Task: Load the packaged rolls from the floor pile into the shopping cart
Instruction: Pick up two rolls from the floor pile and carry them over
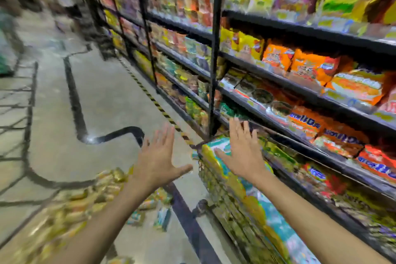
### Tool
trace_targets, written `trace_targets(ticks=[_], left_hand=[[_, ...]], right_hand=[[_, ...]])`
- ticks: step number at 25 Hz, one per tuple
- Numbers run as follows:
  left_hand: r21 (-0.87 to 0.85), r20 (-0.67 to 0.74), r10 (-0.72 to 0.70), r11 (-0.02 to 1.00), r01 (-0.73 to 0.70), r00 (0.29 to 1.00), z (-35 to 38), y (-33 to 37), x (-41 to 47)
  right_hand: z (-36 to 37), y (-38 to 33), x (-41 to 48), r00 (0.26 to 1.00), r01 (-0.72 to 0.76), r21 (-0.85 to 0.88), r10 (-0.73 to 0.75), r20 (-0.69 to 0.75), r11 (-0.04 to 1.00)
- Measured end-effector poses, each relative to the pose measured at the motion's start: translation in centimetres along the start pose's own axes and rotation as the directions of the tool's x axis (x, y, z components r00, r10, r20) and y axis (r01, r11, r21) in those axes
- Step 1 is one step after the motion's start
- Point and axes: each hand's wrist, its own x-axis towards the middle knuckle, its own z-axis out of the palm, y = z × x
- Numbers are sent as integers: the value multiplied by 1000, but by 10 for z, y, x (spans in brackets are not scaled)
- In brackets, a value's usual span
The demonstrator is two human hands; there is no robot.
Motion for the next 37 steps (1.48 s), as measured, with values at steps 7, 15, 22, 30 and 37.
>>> trace_targets(ticks=[7, 15, 22, 30, 37], left_hand=[[-21, -23, -369, 929, 369, 929, 7, -149, -85], [-39, 77, -501, 862, 505, 862, 56, -272, -91], [-36, 132, -496, 863, 504, 858, 156, -324, -9], [-94, 364, -609, 728, 679, 704, 386, -373, 82], [-229, 565, -739, 286, 930, 366, 649, -383, 72]], right_hand=[[41, -154, 31, 952, 288, 59, -292, 89, 956], [129, -273, 89, 912, 321, 104, -337, 235, 941], [236, -285, 156, 894, 192, 87, -211, 396, 978], [468, -251, 234, 817, 28, 65, -60, 574, 998], [707, -226, 192, 723, -115, 17, 72, 687, 993]])
